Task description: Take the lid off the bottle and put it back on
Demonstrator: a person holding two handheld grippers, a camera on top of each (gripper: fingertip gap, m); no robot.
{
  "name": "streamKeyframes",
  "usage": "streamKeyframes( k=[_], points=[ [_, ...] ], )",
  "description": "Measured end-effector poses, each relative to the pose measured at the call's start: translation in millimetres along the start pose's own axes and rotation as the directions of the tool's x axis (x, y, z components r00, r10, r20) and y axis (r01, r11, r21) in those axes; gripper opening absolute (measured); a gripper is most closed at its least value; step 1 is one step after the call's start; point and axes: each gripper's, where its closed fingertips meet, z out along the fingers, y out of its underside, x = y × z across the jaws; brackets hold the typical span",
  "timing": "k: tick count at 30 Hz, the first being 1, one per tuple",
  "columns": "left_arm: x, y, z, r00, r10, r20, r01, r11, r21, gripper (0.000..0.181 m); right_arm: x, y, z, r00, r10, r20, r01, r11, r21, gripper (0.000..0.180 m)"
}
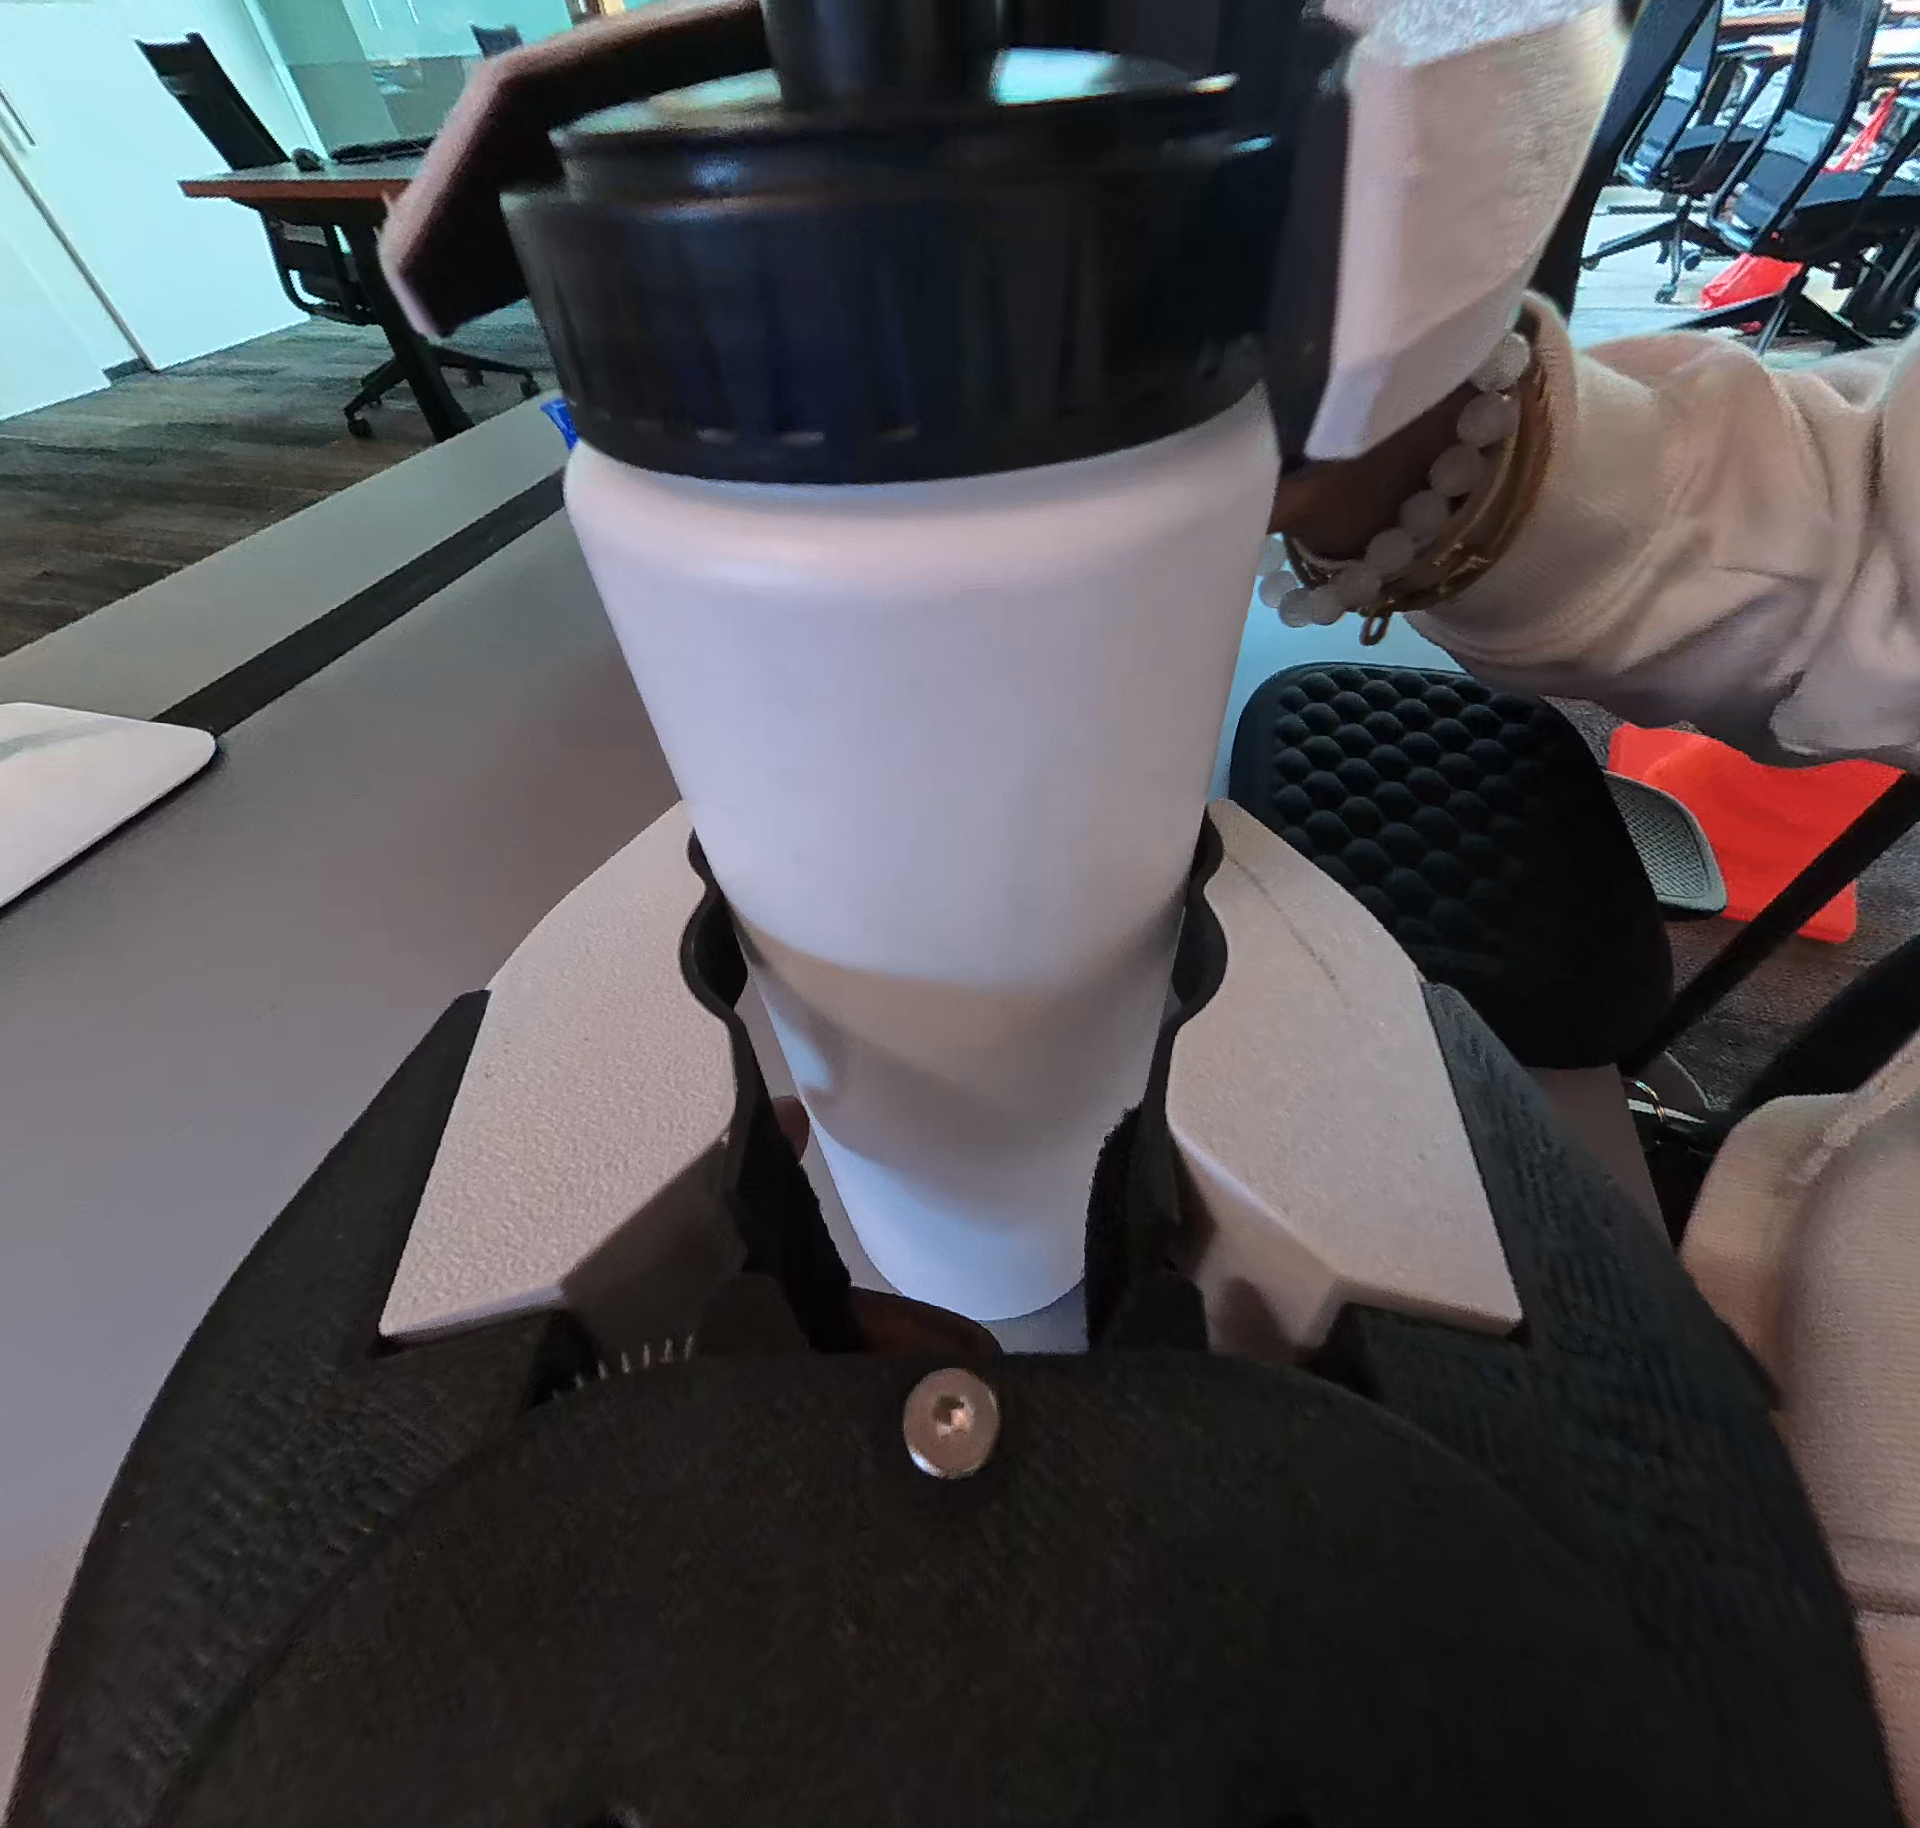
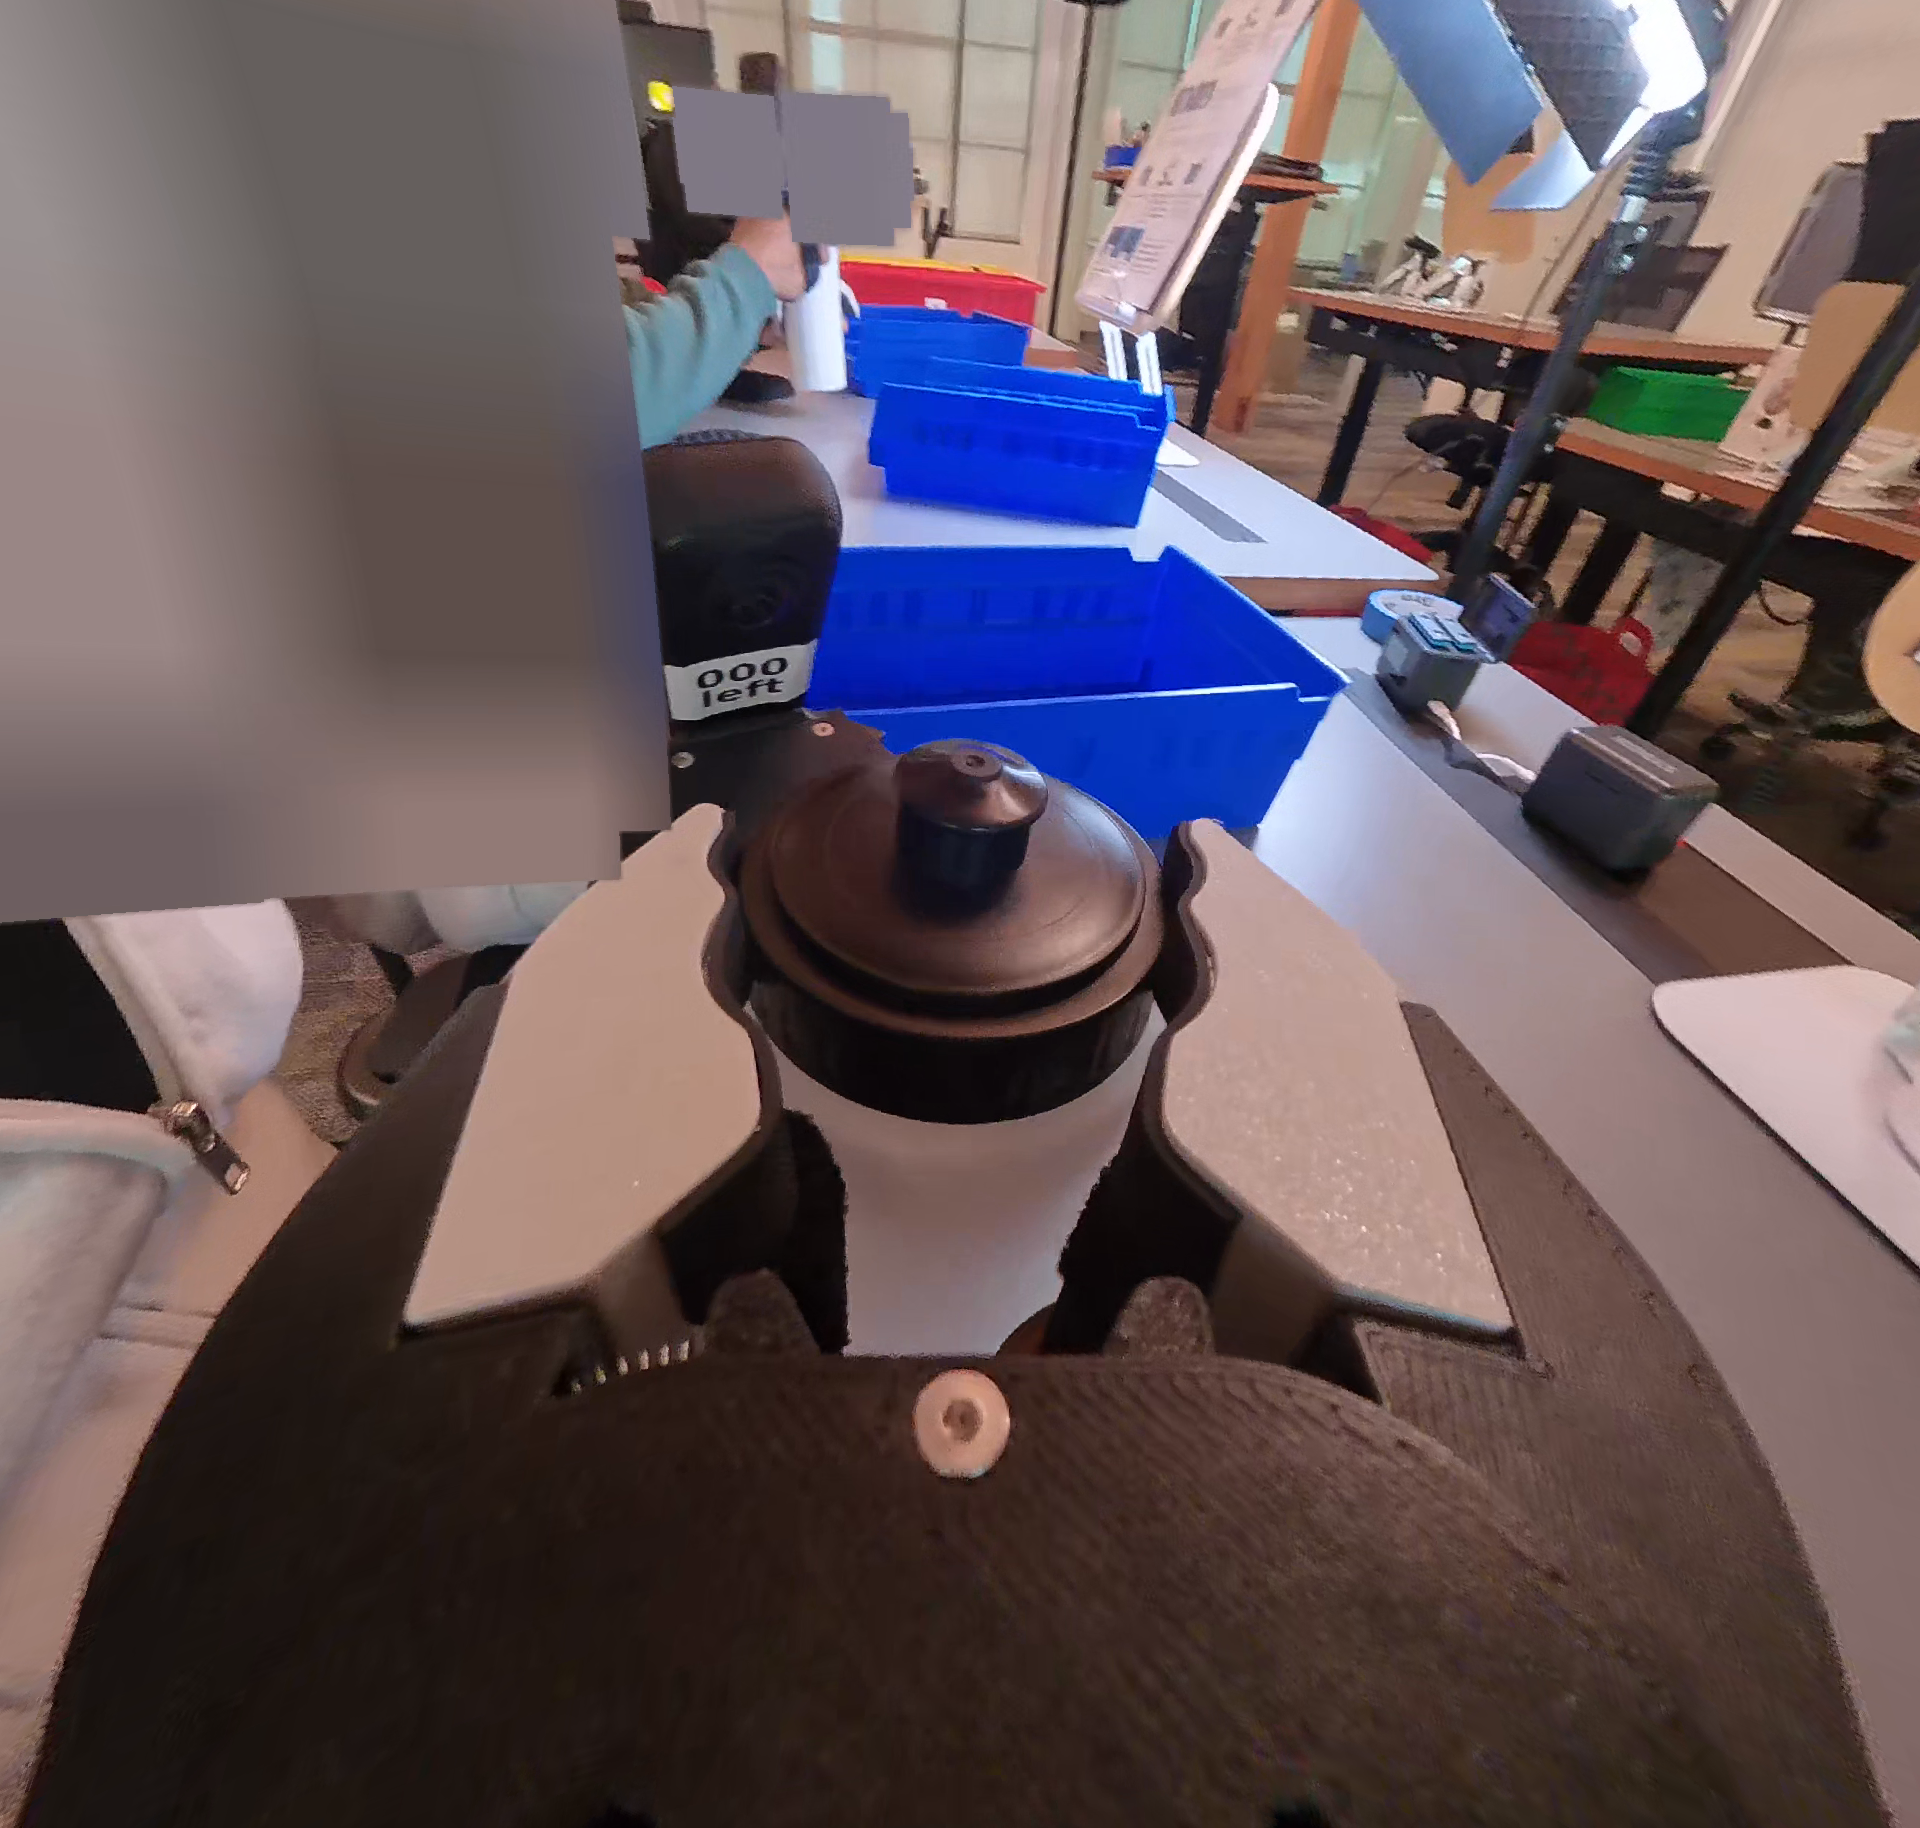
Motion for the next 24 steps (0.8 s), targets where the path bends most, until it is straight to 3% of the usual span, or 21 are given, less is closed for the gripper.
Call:
streamKeyframes(
  k=[7,11,14,16,18,19,24],
  points=[
    [10,0,-2,0.996,0.022,-0.091,-0.022,1.0,0.007,0.084,-13,-3,-1,0.98,-0.01,0.198,-0.001,0.998,0.055,0.077],
    [29,-1,0,0.977,0.046,-0.207,-0.048,0.999,-0.003,0.084,-37,-3,-16,0.863,-0.035,0.504,-0.003,0.997,0.076,0.078],
    [24,-1,-1,0.985,0.02,-0.171,-0.019,1.0,0.01,0.085,-35,-4,-14,0.844,-0.057,0.533,0.009,0.996,0.093,0.078],
    [13,-2,-1,0.997,-0.001,-0.074,0.003,0.999,0.034,0.085,-25,-6,-8,0.903,-0.037,0.427,-0.009,0.994,0.105,0.08],
    [0,-2,-3,0.999,-0.029,0.039,0.026,0.998,0.064,0.085,-8,-12,-8,0.974,0.009,0.228,-0.042,0.989,0.141,0.097],
    [-6,-2,-4,0.995,-0.043,0.089,0.036,0.996,0.079,0.085,2,-13,-10,0.993,0.05,0.104,-0.065,0.987,0.147,0.097],
    [-15,-2,-4,0.981,-0.019,0.193,0.003,0.997,0.083,0.086,9,-12,-23,0.925,0.091,-0.368,-0.023,0.982,0.185,0.091]
  ],
)
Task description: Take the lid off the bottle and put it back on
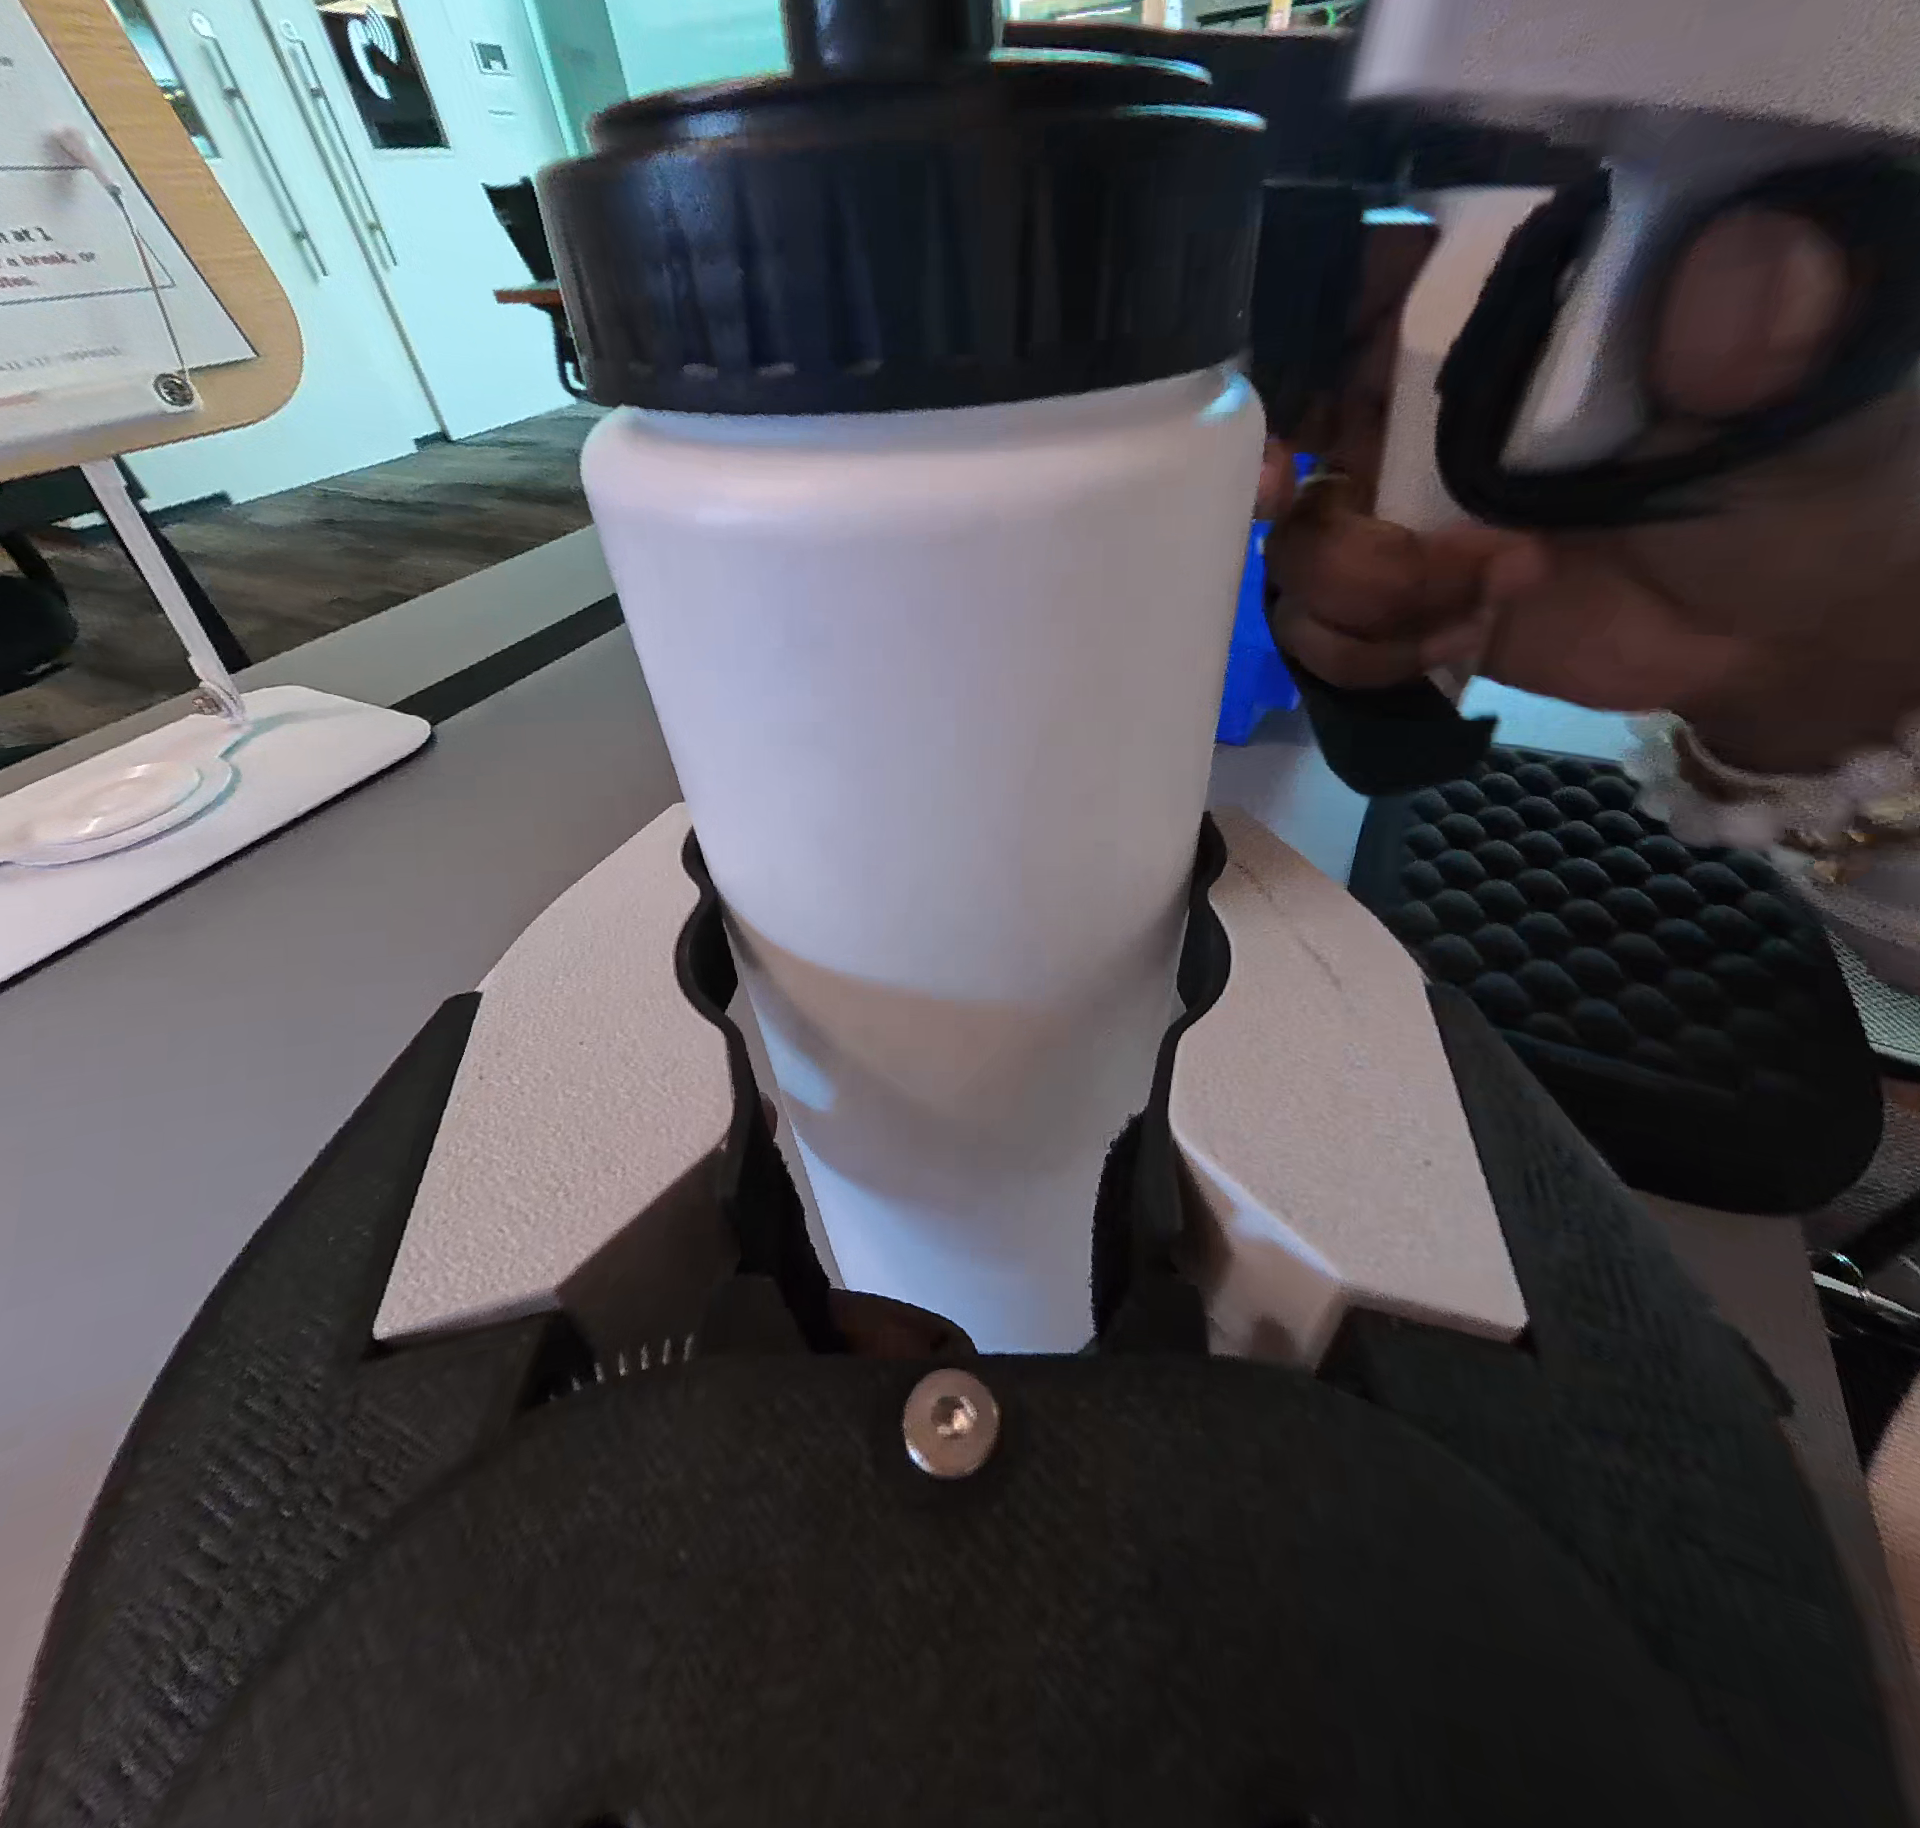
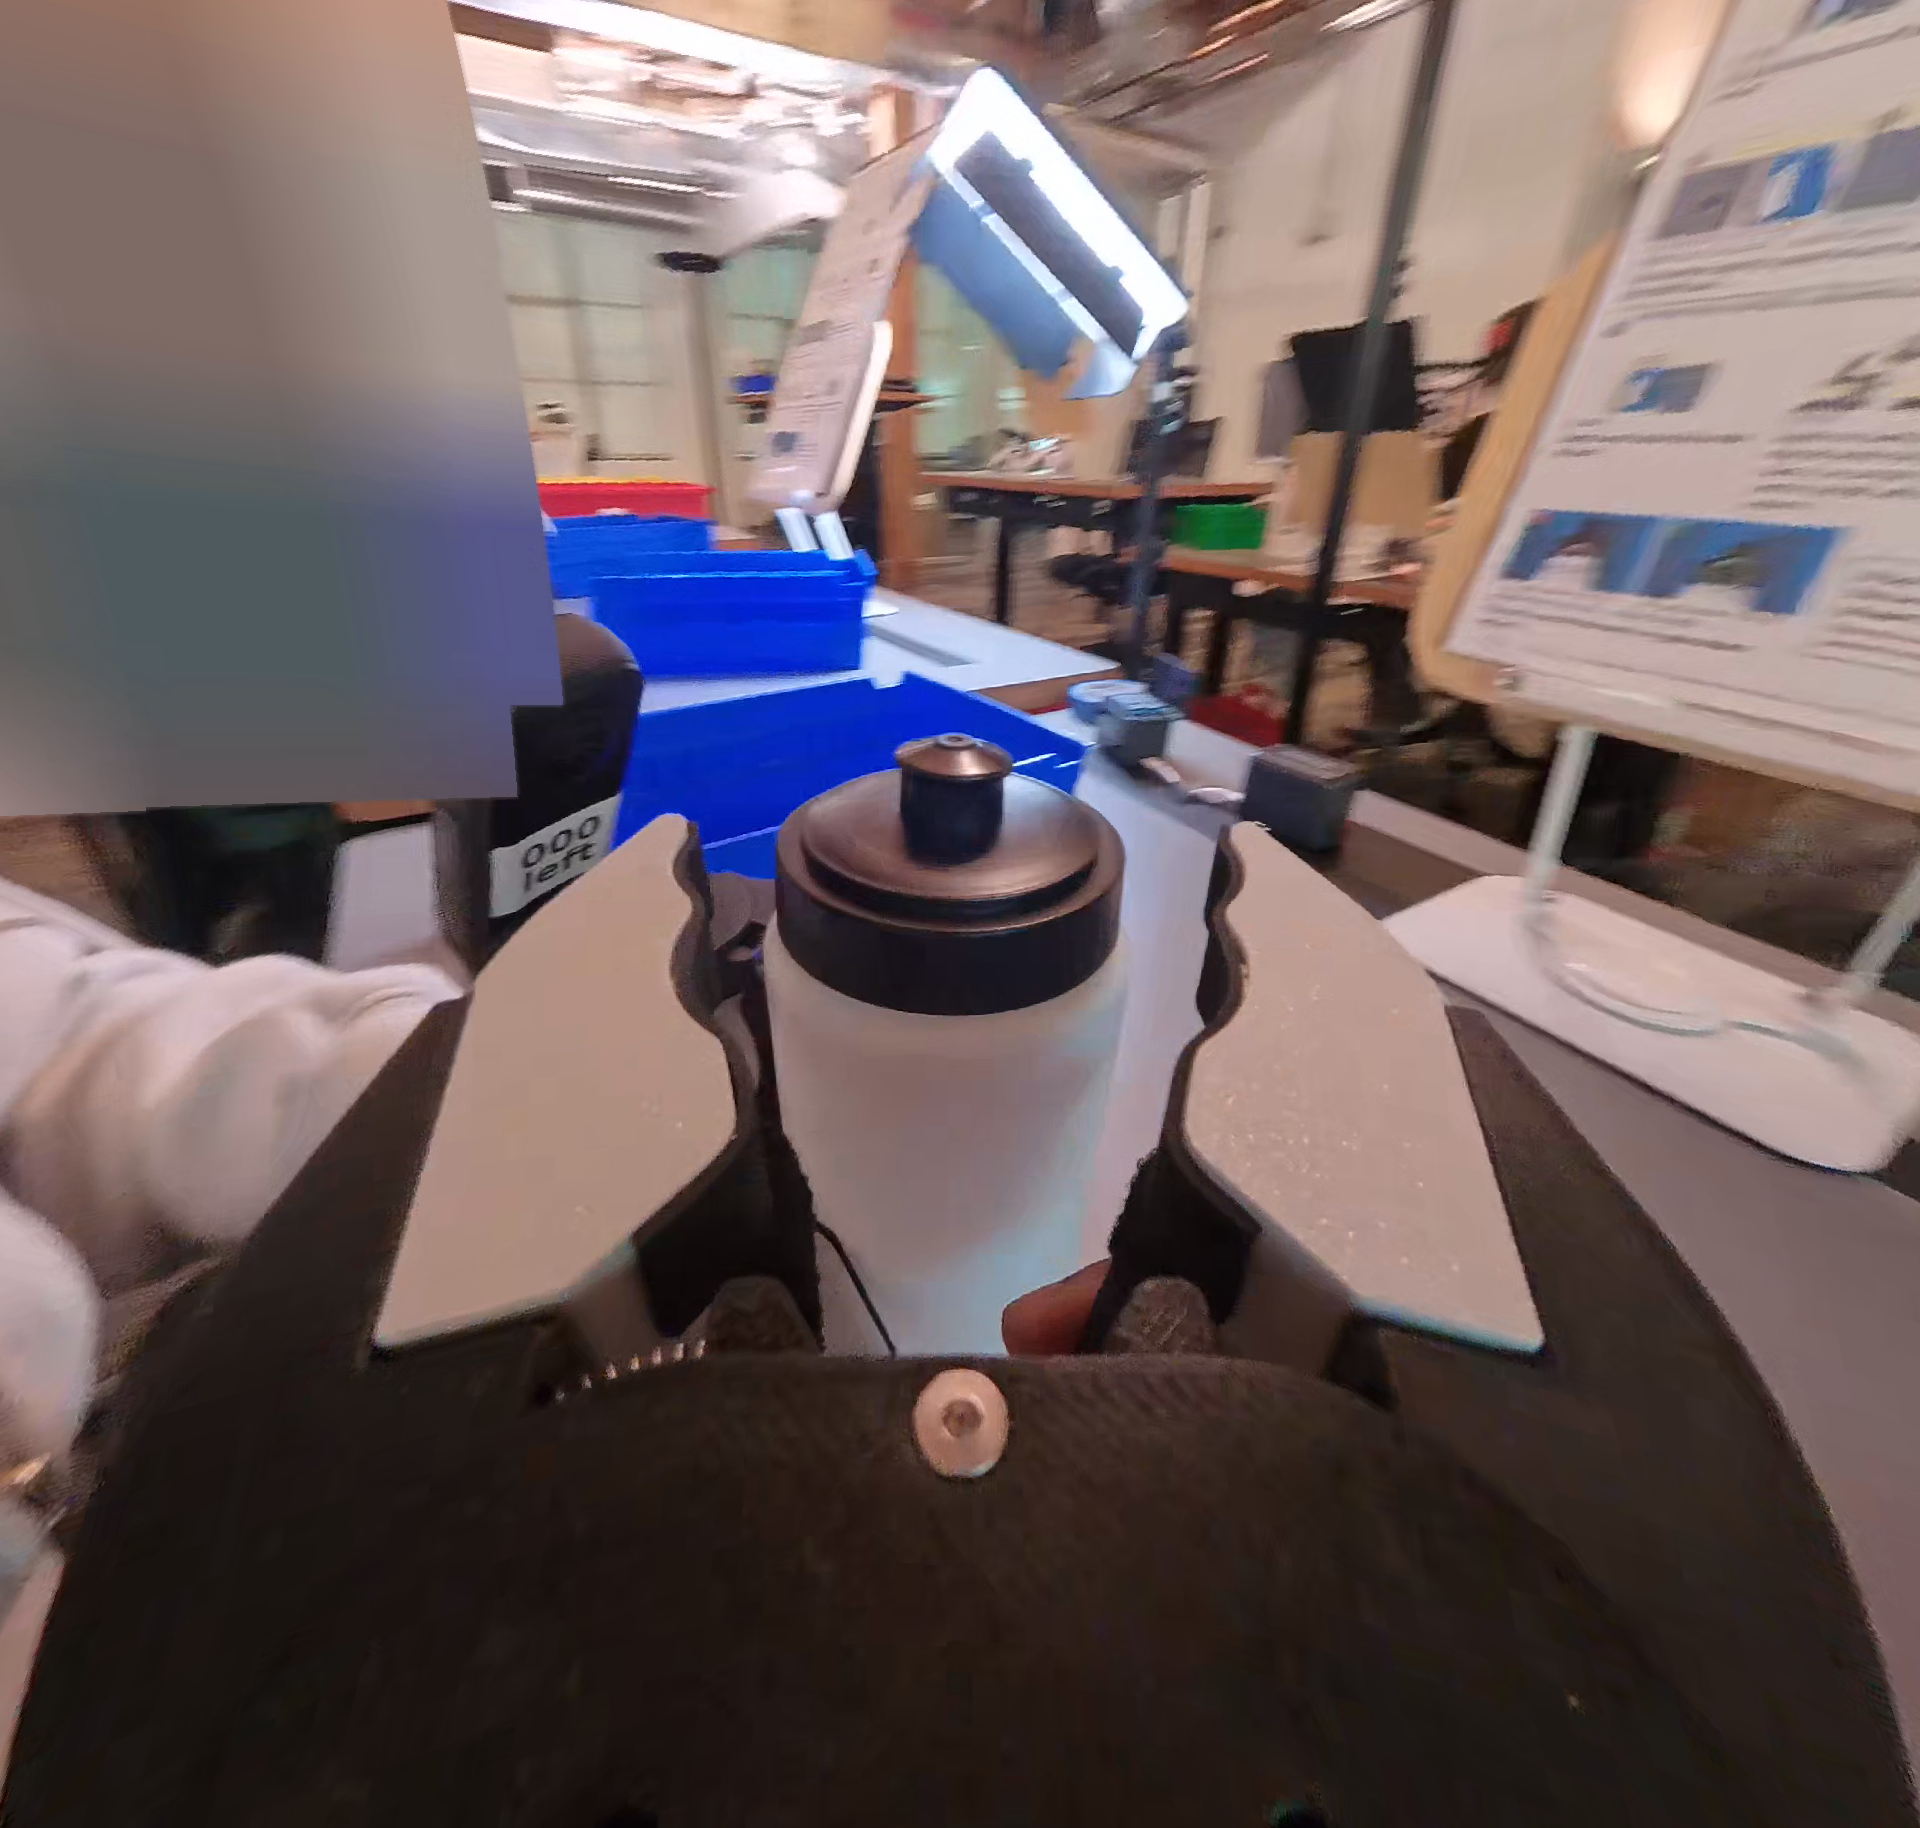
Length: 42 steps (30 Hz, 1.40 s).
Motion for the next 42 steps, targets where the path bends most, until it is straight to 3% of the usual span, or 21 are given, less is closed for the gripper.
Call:
streamKeyframes(
  k=[3,7,11,13,15,17,20,22,26,29,34,38,40,42],
  points=[
    [0,0,0,1.0,-0.002,0.004,0.002,1.0,0.01,0.086,-1,7,3,0.989,-0.048,-0.138,0.045,0.999,-0.024,0.087],
    [2,-1,-1,0.999,-0.011,-0.039,0.012,1.0,0.025,0.086,-3,18,11,0.996,0.001,-0.092,-0.006,0.998,-0.059,0.072],
    [28,-3,-12,0.958,-0.009,-0.288,0.032,0.997,0.075,0.085,-24,16,4,0.977,0.014,0.212,0.002,0.997,-0.077,0.071],
    [46,-4,-19,0.909,0.009,-0.418,0.034,0.995,0.096,0.085,-40,14,-7,0.903,0.064,0.425,-0.035,0.997,-0.076,0.071],
    [49,-5,-19,0.898,-0.005,-0.439,0.054,0.994,0.099,0.085,-42,13,-12,0.848,0.118,0.516,-0.088,0.993,-0.082,0.071],
    [45,-5,-16,0.915,-0.009,-0.403,0.055,0.993,0.102,0.085,-37,13,-12,0.858,0.122,0.499,-0.103,0.992,-0.067,0.071],
    [34,-4,-11,0.952,0.013,-0.307,0.021,0.994,0.108,0.086,-19,3,-8,0.94,0.101,0.327,-0.121,0.992,0.044,0.096],
    [33,-4,-11,0.955,0.012,-0.295,0.022,0.994,0.109,0.086,-16,-3,-9,0.966,0.091,0.243,-0.115,0.989,0.088,0.098],
    [33,-4,-10,0.959,0.009,-0.283,0.023,0.994,0.11,0.086,-24,12,-2,0.99,-0.019,0.137,0.021,1.0,-0.016,0.098],
    [32,-4,-10,0.959,0.004,-0.282,0.028,0.994,0.108,0.086,-25,14,3,0.988,-0.124,0.097,0.13,0.99,-0.056,0.078],
    [39,-4,-14,0.934,0.0,-0.357,0.043,0.993,0.112,0.085,-34,15,1,0.94,-0.08,0.332,0.114,0.99,-0.087,0.077],
    [49,-5,-16,0.916,0.014,-0.4,0.036,0.992,0.118,0.086,-47,13,-11,0.802,-0.008,0.597,0.064,0.995,-0.072,0.077],
    [48,-5,-15,0.921,0.01,-0.39,0.037,0.993,0.114,0.086,-45,13,-10,0.793,0.051,0.608,0.01,0.995,-0.096,0.077],
    [46,-5,-15,0.926,0.01,-0.377,0.036,0.993,0.114,0.086,-41,3,-8,0.834,0.063,0.548,-0.054,0.998,-0.032,0.093]
  ],
)
